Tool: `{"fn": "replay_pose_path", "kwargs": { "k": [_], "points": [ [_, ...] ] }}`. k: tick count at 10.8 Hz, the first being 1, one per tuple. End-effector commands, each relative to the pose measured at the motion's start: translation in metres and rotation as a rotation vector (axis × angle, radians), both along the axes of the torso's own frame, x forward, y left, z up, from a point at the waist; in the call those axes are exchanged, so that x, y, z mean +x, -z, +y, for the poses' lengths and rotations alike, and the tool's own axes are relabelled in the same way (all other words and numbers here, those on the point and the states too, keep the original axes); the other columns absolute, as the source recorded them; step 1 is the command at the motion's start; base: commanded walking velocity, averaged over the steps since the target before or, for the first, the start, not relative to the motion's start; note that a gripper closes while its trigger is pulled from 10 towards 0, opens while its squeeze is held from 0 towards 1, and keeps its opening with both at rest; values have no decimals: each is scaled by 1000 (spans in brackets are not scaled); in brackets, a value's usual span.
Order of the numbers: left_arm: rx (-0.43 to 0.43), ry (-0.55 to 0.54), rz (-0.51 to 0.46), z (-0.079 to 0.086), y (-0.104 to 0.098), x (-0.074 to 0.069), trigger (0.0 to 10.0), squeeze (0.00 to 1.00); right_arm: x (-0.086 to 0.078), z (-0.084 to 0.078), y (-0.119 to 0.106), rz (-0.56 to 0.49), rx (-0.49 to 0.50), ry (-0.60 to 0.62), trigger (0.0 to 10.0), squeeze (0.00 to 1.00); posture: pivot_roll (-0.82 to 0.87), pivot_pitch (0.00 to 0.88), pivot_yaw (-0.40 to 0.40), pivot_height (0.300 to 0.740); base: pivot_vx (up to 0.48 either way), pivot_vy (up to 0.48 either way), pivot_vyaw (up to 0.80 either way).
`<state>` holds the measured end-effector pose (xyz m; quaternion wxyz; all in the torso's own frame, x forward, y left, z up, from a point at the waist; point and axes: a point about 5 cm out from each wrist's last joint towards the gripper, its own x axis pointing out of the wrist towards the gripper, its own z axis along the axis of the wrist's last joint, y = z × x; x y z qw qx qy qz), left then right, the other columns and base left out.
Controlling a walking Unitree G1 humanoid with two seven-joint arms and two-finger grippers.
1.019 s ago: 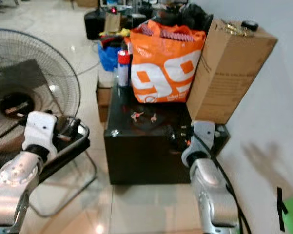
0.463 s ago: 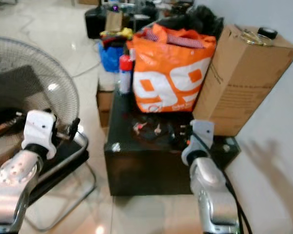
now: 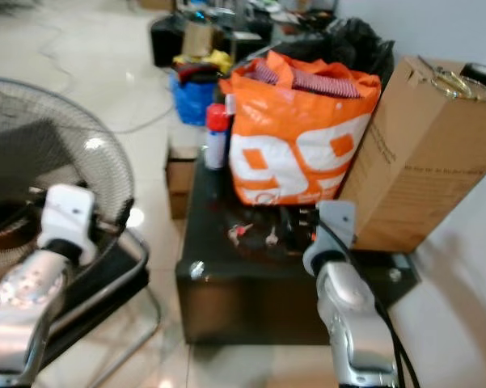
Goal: Hang keys on a hook
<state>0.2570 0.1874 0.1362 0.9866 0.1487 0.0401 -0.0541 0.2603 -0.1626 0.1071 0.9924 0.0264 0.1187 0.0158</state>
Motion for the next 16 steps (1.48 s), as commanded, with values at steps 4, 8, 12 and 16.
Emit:
{"fn": "replay_pose_path", "kwargs": {
  "k": [4, 8, 12, 16],
  "points": [
    [-11, 35, -13, -11, -2, 3, 10000, 0, 0, -16, 1, 8, -48, 49, 10000, 1000, -43, 0, -55, 740, 389, 0, -200],
    [-11, 31, -8, -10, 0, 2, 10000, 0, 7, -15, -3, 0, -86, -18, 10000, 212, -41, 0, -64, 740, 276, 0, 0],
    [80, 156, 132, -12, 23, 0, 10000, 0, 14, 2, 5, 60, -144, -222, 10000, 0, -49, 0, -71, 740, 0, 0, 0],
    [212, 480, 341, -16, 56, -13, 10000, 0, 15, 29, 67, 321, -346, -627, 10000, 1000, -46, 0, -81, 740, 0, 0, 0]
  ]
}}
